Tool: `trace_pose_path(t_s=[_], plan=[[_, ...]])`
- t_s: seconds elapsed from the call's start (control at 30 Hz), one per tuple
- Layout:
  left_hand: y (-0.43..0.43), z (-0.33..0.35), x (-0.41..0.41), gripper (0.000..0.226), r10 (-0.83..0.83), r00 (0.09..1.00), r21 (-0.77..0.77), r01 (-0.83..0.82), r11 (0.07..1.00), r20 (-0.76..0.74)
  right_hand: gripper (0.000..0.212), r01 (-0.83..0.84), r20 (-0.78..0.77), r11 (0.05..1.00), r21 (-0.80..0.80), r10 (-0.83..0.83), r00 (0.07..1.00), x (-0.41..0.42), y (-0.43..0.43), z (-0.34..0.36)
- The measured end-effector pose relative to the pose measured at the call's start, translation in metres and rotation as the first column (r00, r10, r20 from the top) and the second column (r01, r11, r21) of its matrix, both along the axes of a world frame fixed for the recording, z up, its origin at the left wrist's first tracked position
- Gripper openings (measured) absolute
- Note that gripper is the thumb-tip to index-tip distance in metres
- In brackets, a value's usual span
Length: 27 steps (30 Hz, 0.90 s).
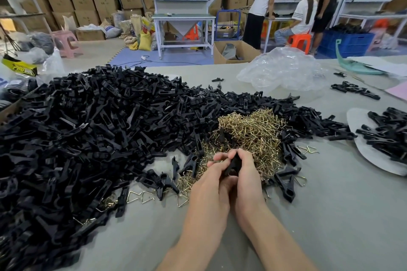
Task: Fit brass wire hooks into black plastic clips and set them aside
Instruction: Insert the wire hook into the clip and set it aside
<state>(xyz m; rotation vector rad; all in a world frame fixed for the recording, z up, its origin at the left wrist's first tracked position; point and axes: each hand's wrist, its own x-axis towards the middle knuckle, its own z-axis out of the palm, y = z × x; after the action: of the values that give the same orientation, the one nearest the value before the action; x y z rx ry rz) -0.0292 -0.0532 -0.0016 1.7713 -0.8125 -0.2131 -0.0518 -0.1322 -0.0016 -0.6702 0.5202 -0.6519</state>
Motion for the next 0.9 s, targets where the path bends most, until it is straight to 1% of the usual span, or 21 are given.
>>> trace_pose_path(t_s=[0.07, 0.13, 0.27, 0.33, 0.4, 0.47, 0.5, 0.57, 0.63, 0.7, 0.77, 0.83, 0.9], plan=[[-0.001, 0.003, 0.001, 0.041, -0.016, 0.999, -0.012, 0.015, 1.0, -0.047, 0.036, 0.021, -0.028, 1.0, -0.002, -0.021, 0.999, 0.0, 0.001, 0.001], [-0.003, 0.004, 0.001, 0.039, -0.028, 0.998, -0.014, 0.027, 1.0, -0.055, 0.038, 0.047, -0.049, 0.999, -0.003, -0.047, 0.998, 0.0, 0.002, 0.001], [-0.003, 0.003, -0.001, 0.031, -0.02, 0.999, -0.036, 0.021, 0.999, 0.025, 0.039, 0.082, -0.098, 0.996, -0.047, -0.086, 0.991, 0.003, 0.004, -0.003], [0.0, 0.003, -0.001, 0.03, -0.022, 0.997, -0.021, 0.023, 1.0, 0.07, 0.038, 0.092, -0.118, 0.993, -0.073, -0.101, 0.988, 0.004, 0.004, -0.004], [0.002, 0.002, -0.001, 0.029, -0.022, 0.997, -0.006, 0.022, 1.0, 0.079, 0.031, 0.1, -0.146, 0.988, -0.12, -0.117, 0.982, 0.004, 0.005, -0.006], [-0.001, 0.0, 0.001, 0.028, -0.002, 0.999, -0.038, 0.004, 0.999, 0.034, 0.029, 0.108, -0.158, 0.987, -0.122, -0.127, 0.979, 0.005, 0.007, -0.006], [-0.004, -0.001, 0.001, 0.027, 0.007, 1.0, -0.056, -0.007, 0.998, 0.009, 0.031, 0.106, -0.132, 0.991, -0.083, -0.116, 0.984, 0.004, 0.007, -0.005], [-0.008, -0.001, 0.002, 0.027, 0.014, 1.0, -0.04, -0.013, 0.999, 0.005, 0.034, 0.077, -0.037, 0.997, 0.03, -0.076, 0.996, 0.001, 0.005, -0.002], [-0.009, -0.003, 0.004, 0.025, 0.012, 1.0, -0.039, -0.013, 0.999, -0.007, 0.032, 0.017, 0.03, 0.996, 0.082, -0.019, 0.999, -0.002, 0.003, 0.001], [-0.008, -0.006, 0.009, 0.022, 0.025, 0.997, -0.085, -0.031, 0.996, -0.07, 0.03, -0.052, 0.023, 0.998, 0.033, 0.051, 0.998, -0.005, 0.001, 0.002], [-0.006, -0.008, 0.016, 0.02, 0.021, 0.984, -0.166, -0.051, 0.985, -0.175, 0.03, -0.121, -0.038, 0.99, -0.078, 0.118, 0.992, -0.006, 0.0, 0.003], [-0.003, -0.008, 0.022, 0.021, -0.018, 0.962, -0.246, -0.052, 0.968, -0.271, 0.028, -0.16, -0.069, 0.972, -0.174, 0.15, 0.986, -0.006, 0.001, 0.004], [-0.001, -0.007, 0.023, 0.025, -0.064, 0.946, -0.281, -0.03, 0.959, -0.318, 0.028, -0.156, -0.059, 0.966, -0.208, 0.146, 0.987, -0.005, 0.0, 0.003]])
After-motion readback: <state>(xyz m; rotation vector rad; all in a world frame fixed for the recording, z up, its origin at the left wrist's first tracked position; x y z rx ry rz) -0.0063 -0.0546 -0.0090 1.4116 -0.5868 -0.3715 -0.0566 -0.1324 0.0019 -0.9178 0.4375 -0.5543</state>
